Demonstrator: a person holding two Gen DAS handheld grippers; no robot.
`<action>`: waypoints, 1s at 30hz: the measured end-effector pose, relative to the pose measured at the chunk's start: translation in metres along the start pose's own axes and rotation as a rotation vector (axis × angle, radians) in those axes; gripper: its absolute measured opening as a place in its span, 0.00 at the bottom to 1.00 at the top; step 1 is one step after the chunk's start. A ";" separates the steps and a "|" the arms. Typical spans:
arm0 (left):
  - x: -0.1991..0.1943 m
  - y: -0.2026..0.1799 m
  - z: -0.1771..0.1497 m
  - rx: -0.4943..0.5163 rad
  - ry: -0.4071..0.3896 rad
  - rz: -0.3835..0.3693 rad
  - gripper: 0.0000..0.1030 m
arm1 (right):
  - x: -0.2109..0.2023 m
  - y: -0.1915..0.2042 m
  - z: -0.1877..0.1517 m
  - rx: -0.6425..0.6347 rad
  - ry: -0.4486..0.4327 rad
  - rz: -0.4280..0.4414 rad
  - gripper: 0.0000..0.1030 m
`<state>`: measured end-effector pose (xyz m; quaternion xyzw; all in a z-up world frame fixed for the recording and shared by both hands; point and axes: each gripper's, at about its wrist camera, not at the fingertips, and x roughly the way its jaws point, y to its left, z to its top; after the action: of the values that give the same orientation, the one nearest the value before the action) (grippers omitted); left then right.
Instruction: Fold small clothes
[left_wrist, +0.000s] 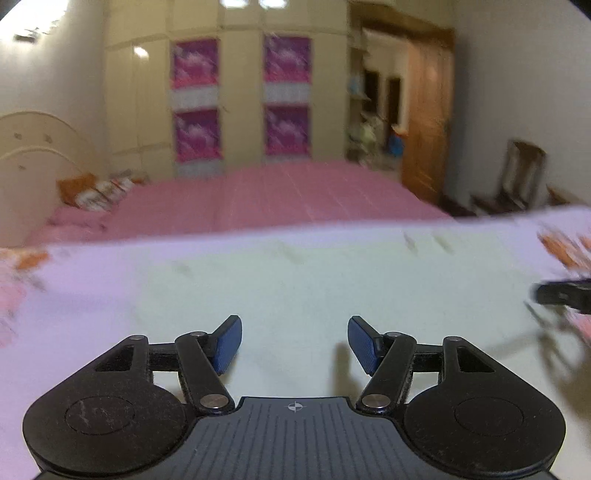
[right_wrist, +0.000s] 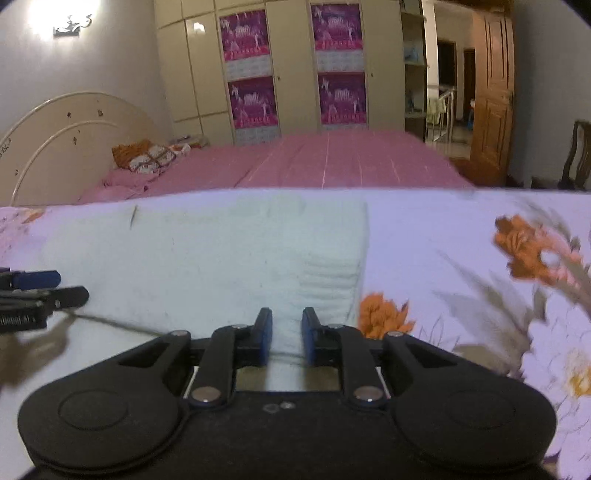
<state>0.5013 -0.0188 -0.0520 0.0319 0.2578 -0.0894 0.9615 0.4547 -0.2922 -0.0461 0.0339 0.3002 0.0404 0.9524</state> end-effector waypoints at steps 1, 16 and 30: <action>0.006 0.011 0.006 -0.018 0.003 0.023 0.62 | 0.000 -0.003 0.006 0.013 -0.028 -0.007 0.20; 0.066 0.064 0.016 -0.066 0.074 0.059 0.62 | 0.044 -0.003 0.026 -0.007 -0.041 0.016 0.22; 0.010 0.057 -0.014 -0.062 0.036 0.030 0.62 | 0.025 0.004 0.016 -0.084 -0.019 0.011 0.21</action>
<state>0.5142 0.0376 -0.0681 0.0076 0.2773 -0.0666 0.9584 0.4840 -0.2863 -0.0469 -0.0041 0.2890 0.0579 0.9556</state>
